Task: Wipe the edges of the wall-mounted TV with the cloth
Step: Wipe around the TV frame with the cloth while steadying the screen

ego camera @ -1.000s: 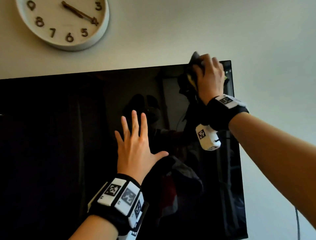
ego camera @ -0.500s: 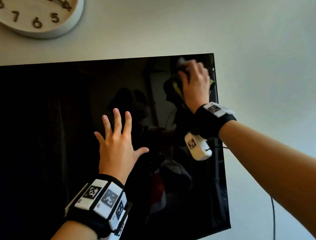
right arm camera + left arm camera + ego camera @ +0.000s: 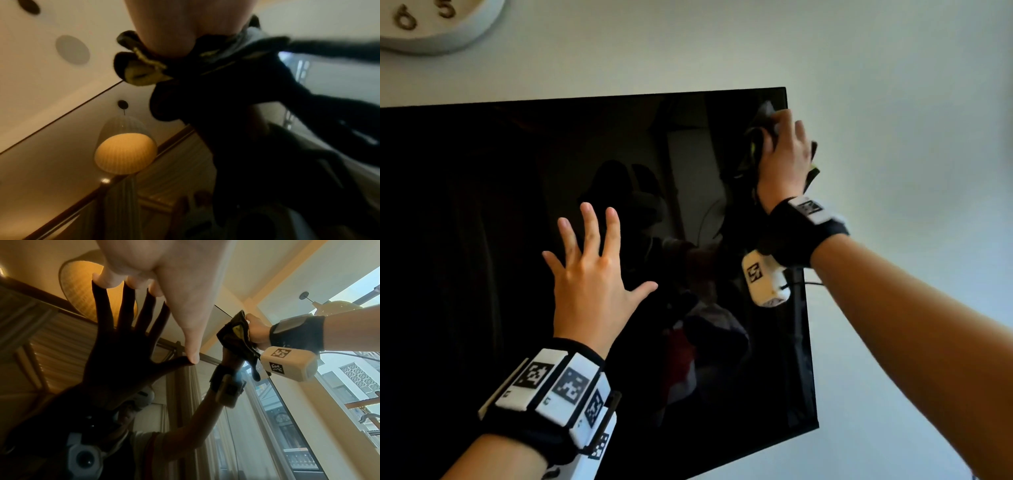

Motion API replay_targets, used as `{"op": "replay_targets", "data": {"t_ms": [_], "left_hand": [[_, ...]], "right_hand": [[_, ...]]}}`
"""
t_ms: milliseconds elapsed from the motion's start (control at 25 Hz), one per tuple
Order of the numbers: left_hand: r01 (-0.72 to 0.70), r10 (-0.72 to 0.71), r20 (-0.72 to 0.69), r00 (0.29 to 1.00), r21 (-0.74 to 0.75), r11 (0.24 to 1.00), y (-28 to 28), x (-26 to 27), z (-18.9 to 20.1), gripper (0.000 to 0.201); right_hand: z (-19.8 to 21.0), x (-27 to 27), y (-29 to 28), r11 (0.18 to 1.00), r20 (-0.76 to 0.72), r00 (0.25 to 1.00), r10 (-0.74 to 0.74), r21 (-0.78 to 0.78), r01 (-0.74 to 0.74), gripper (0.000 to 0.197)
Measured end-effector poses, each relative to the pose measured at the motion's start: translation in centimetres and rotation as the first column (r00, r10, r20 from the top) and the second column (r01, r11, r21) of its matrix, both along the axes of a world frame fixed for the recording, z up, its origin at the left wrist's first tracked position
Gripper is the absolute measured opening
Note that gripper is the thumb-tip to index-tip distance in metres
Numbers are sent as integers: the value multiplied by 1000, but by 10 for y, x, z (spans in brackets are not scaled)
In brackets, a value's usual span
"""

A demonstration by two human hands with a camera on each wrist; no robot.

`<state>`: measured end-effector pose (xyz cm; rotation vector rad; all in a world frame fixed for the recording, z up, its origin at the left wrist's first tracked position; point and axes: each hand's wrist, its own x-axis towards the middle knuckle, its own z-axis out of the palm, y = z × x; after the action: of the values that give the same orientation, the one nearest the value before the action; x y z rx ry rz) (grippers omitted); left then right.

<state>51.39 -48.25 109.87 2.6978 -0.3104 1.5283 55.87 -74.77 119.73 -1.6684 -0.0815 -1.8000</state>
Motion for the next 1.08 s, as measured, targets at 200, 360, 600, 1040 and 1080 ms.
{"op": "replay_targets", "data": {"t_ms": [200, 360, 600, 1040, 1080], "left_hand": [[34, -34, -12, 999, -24, 999, -2, 0, -1, 116], [21, -21, 11, 1000, -6, 1000, 2, -1, -2, 115], [26, -26, 34, 999, 3, 1000, 2, -1, -3, 114], [97, -101, 61, 993, 69, 993, 29, -7, -5, 110], [80, -87, 72, 994, 89, 993, 37, -9, -8, 111]], "right_hand": [[-45, -3, 10, 916, 29, 996, -81, -392, 86, 23], [-56, -3, 25, 999, 1, 1000, -30, -33, 30, 17], [-68, -1, 0, 998, -15, 1000, 1, 69, 0, 20], [-93, -5, 65, 934, -14, 996, -90, -348, 79, 21], [-90, -6, 62, 917, -22, 995, -96, -392, 80, 20]]}}
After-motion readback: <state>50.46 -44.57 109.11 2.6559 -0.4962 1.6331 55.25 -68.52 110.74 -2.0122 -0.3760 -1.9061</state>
